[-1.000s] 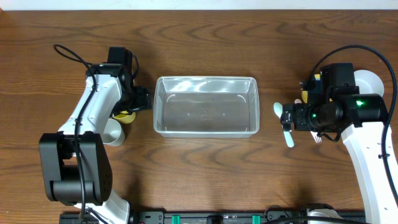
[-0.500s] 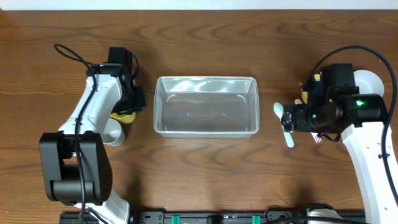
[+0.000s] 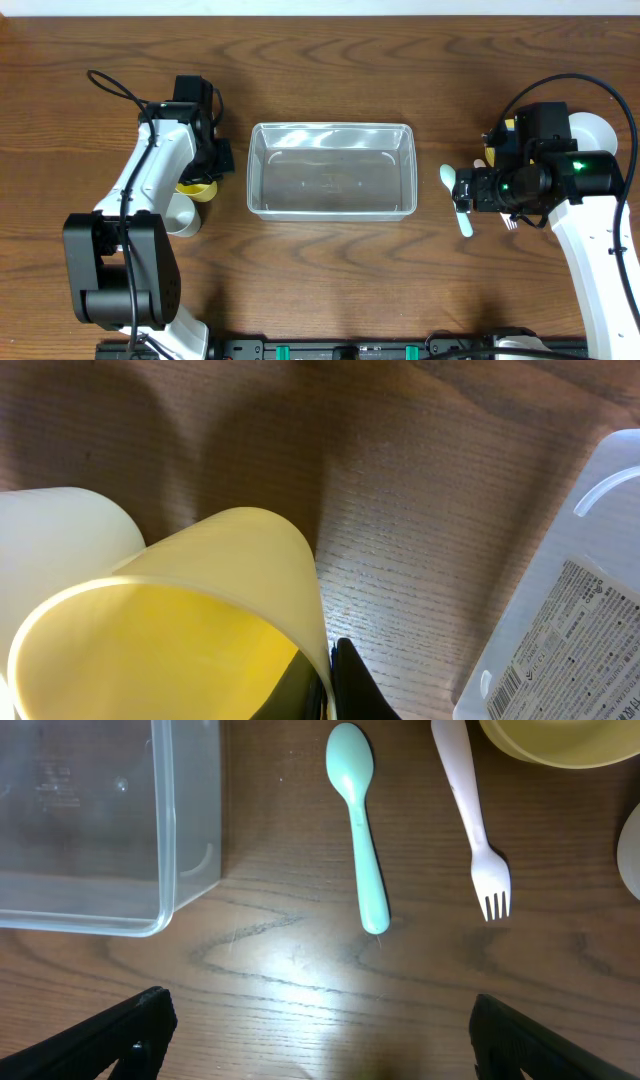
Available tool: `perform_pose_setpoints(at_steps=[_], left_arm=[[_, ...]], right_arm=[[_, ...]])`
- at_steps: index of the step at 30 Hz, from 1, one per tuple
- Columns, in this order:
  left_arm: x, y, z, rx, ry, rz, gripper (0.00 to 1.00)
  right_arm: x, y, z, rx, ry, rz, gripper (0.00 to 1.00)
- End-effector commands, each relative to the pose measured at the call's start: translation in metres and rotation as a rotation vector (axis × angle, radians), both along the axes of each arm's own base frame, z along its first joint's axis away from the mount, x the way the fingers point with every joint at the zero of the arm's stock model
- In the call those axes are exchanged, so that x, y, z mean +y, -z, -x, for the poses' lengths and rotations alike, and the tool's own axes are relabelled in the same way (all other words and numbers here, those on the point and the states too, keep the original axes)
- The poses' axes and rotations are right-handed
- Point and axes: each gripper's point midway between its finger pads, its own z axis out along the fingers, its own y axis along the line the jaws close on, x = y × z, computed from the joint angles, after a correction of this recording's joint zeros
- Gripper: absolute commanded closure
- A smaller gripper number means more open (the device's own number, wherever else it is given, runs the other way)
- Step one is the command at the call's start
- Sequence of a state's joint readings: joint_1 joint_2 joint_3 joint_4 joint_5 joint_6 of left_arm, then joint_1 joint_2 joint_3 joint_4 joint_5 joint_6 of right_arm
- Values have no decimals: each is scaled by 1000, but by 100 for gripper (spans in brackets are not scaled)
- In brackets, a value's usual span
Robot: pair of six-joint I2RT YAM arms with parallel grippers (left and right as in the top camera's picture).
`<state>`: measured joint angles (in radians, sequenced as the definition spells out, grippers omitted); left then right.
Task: Pack container
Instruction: 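Carry the yellow cup into the container and release it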
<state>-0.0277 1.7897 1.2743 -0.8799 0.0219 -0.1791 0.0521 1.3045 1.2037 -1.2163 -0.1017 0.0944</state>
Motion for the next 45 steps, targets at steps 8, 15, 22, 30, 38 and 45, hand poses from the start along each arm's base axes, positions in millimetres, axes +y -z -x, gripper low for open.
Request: perform_pose_setpoints(at_steps=[8,15,22,30,38,45], left_arm=[[0,-29,-18,-85,14,-6,94],[-41,-128,-32,-261,161,2,94],[-112,-163,0,-289,366,37,94],[-167,-126,13,-189,522,35,94],[-169,-65,1,-39,541,-8,94],[-168,-28,-15,6,572,-23,95]], right_arm=[[4,-5,-1,-9,-25,-4,5],[4,-5,-1,-7,-25,-4,4],[4,-5,-2,-10,-25,-4,4],[4,-5,-2,-9,-25,-4,4],[4,-4,1,2,-25,-3,4],[4,-4,1,2,-25,-4,4]])
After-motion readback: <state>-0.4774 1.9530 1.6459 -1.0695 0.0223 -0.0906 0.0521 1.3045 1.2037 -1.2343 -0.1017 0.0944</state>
